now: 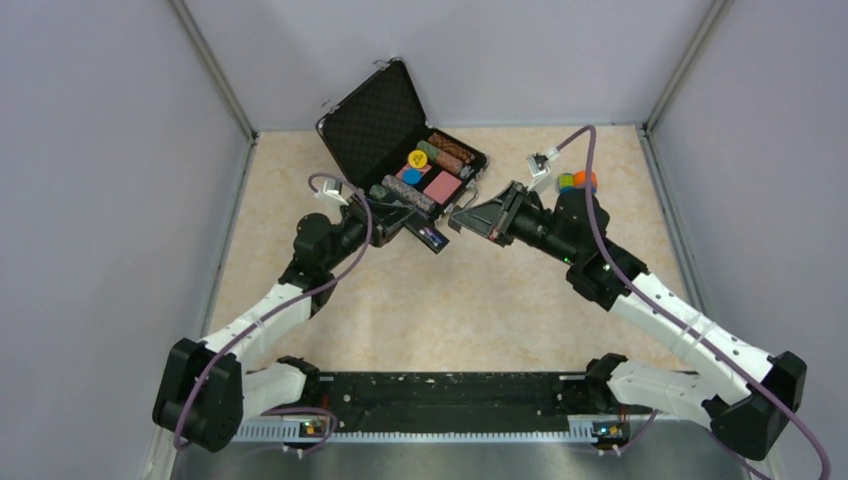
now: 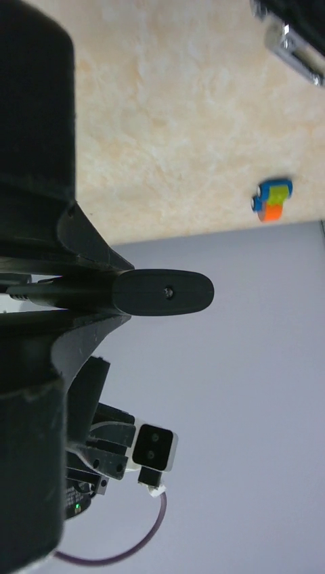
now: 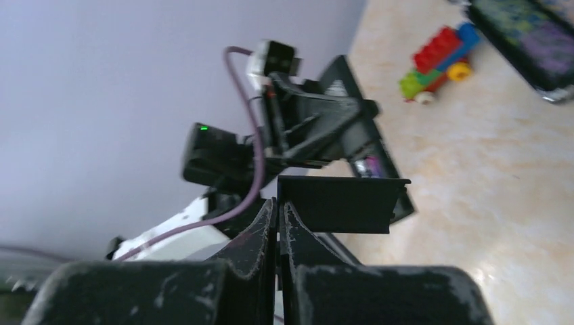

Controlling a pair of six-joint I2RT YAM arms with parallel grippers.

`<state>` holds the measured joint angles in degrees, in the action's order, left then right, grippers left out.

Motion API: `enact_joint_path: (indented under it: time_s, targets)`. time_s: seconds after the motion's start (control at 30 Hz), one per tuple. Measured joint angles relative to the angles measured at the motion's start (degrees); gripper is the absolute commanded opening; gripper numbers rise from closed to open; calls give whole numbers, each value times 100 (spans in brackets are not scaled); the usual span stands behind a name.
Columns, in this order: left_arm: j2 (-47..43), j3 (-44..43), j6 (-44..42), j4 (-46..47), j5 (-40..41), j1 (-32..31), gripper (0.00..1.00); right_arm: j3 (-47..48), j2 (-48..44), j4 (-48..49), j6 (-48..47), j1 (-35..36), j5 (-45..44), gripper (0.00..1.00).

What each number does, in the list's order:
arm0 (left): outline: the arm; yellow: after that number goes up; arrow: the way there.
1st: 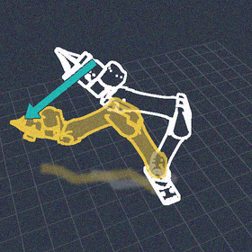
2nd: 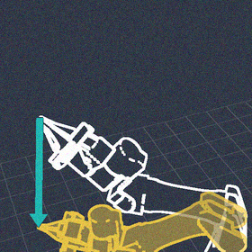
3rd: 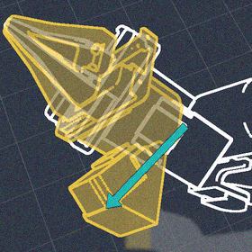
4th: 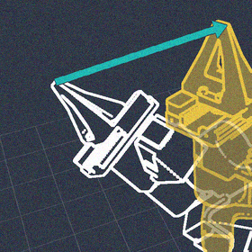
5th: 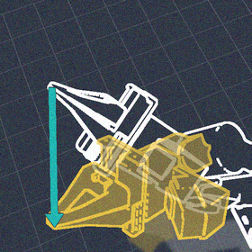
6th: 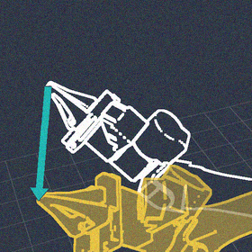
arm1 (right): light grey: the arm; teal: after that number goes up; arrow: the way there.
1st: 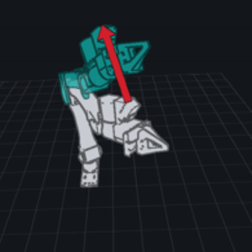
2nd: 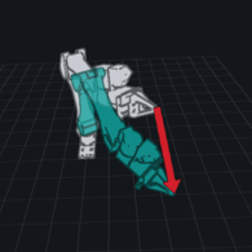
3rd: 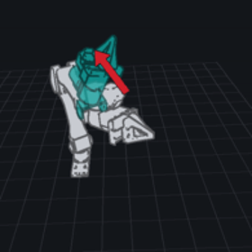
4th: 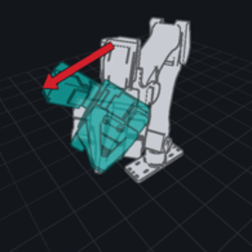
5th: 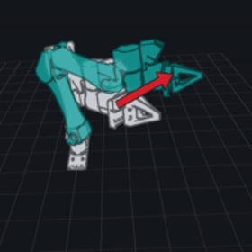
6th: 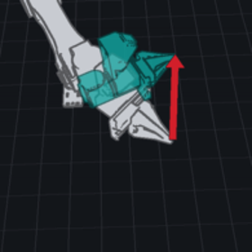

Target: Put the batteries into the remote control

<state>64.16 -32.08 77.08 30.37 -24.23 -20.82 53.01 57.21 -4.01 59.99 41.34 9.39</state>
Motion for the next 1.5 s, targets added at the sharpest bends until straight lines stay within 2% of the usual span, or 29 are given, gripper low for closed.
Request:
enact_joint_path:
  time_s: [0.2, 0.43, 0.8, 1.13, 1.5]
  targets:
    - [39, 70, 619, 1228, 520, -444, 0, 334, 271, 1311, 278, 0, 883, 0]
    - [33, 70, 1012, 1843, 946, -625, 0, 428, 435, 2081, 933, 2, 1244, 0]
    - [-498, 70, 1287, 1626, 1235, -710, 0, 398, 525, 2618, 1493, 225, 1003, 0]
    - [-518, 70, 1541, 1447, 1320, -743, 0, 396, 997, 2820, 1657, 411, 730, 0]
    - [-518, 70, 1606, 1322, 1381, -748, 0, 262, 1021, 2846, 1714, 511, 479, 0]
